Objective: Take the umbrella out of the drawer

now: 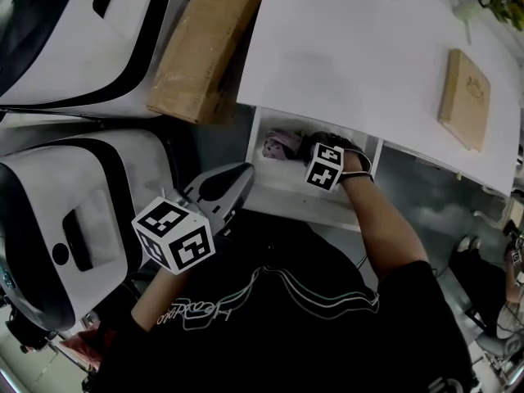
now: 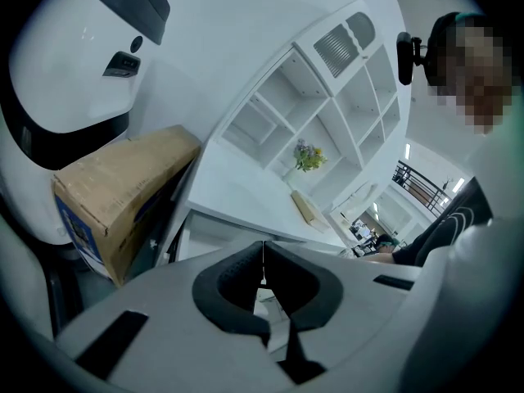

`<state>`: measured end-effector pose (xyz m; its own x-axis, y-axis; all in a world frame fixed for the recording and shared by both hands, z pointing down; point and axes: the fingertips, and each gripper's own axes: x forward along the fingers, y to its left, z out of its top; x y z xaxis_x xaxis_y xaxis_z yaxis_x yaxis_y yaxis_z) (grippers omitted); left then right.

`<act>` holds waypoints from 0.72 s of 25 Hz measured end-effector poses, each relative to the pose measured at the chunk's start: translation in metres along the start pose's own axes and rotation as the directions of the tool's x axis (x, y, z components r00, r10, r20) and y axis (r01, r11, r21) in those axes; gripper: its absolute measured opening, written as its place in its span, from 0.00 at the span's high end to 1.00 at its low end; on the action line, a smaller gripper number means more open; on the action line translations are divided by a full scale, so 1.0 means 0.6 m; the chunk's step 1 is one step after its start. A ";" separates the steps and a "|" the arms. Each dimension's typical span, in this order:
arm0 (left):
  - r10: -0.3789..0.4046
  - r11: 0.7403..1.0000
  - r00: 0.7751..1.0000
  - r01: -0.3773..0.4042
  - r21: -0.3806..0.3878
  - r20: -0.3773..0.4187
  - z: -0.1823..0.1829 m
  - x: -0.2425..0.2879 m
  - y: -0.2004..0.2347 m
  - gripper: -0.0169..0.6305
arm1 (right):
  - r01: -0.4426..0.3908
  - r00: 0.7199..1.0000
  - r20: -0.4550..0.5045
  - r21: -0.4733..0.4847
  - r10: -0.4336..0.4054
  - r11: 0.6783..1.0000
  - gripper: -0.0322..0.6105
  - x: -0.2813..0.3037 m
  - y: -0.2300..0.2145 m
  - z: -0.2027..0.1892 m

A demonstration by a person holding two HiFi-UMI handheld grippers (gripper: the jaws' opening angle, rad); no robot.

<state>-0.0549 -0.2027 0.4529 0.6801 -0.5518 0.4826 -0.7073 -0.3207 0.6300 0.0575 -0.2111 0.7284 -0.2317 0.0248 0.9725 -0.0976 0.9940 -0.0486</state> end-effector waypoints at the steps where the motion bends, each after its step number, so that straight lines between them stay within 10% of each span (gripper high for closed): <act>1: 0.003 1.000 1.000 -0.003 0.000 0.004 -0.002 -0.002 0.005 0.94 | -0.004 1.000 -0.004 0.005 0.004 1.000 0.58 0.001 -0.001 0.000; 18: 0.030 0.998 0.999 -0.028 -0.059 0.042 -0.005 -0.027 0.042 0.94 | -0.001 1.000 -0.019 0.095 0.003 0.995 0.61 -0.019 0.002 0.006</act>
<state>-0.0832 -0.1994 0.4629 0.6496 -0.5931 0.4756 -0.7134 -0.2593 0.6510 0.0568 -0.2106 0.7168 -0.2134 0.0295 0.9765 -0.1890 0.9794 -0.0709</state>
